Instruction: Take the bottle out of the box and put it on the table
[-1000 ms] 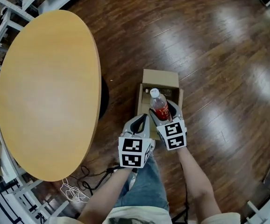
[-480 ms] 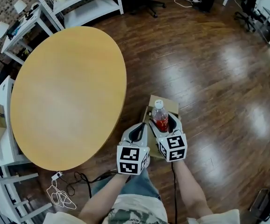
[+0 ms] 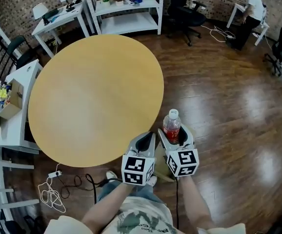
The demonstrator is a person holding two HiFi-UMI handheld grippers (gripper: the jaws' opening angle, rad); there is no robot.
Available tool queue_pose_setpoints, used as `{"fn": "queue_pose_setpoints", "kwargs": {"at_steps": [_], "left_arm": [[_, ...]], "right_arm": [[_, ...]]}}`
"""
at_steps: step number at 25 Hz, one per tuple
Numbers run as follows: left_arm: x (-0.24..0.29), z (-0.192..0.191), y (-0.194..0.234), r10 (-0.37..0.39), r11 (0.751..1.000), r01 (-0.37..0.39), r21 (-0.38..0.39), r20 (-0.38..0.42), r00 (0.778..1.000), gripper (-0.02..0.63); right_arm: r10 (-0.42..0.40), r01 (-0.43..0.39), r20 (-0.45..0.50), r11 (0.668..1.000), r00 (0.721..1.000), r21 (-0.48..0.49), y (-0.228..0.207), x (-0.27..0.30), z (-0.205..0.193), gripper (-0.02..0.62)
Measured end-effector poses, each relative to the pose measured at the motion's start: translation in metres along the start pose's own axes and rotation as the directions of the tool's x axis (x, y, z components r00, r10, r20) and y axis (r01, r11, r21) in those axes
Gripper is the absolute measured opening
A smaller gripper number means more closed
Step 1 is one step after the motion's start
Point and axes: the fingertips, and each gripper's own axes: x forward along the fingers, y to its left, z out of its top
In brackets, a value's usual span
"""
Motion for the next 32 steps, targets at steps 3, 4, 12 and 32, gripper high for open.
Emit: {"fn": "queue_pose_setpoints", "kwargs": {"at_steps": [3,4,12,32], "left_arm": [[-0.021,0.004,0.027,0.032,0.999,-0.032,-0.01,0.034,0.999,0.0],[-0.027,0.005,0.038,0.043,0.999,-0.043,-0.009,0.041,0.998,0.0],[-0.074,0.014,0.126,0.132,0.99,-0.127,-0.06,0.085,0.988,0.0],[-0.166,0.017,0.353,0.328,0.937,-0.309,-0.164,0.102,0.939,0.0]], "right_arm": [[0.04,-0.039,0.016,0.999,0.999,-0.029,0.035,0.014,0.012,0.301],[0.052,-0.051,0.019,0.998,0.998,-0.037,0.047,0.02,0.014,0.301],[0.14,-0.136,0.03,0.986,0.99,-0.097,0.141,0.063,0.03,0.301],[0.239,-0.236,0.013,0.964,0.971,-0.118,0.337,0.207,0.004,0.302]]}}
